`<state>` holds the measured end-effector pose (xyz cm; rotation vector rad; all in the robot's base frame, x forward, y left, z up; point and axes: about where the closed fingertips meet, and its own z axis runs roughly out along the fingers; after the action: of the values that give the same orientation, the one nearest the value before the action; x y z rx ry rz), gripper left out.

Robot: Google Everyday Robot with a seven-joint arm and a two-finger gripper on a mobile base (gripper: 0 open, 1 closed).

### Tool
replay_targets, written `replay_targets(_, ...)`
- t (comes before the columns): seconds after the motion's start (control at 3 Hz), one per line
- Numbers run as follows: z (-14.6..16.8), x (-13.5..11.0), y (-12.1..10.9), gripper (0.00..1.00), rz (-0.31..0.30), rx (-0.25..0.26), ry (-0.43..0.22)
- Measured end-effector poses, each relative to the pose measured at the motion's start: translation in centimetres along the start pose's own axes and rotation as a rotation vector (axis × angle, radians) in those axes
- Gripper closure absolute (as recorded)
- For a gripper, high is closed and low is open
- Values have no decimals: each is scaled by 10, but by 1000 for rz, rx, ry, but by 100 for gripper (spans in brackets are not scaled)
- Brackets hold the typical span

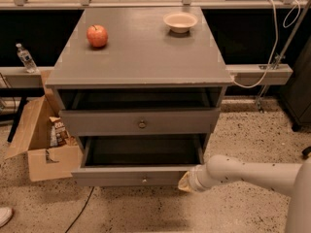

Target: Close middle drawer

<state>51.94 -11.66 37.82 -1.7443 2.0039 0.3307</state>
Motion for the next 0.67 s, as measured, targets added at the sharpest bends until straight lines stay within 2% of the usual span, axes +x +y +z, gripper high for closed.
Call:
replay_targets(0.33, 7, -6, -23, 100, -22, 51, -16)
replay_targets(0.67, 11, -9, -44, 100, -17, 112, -37)
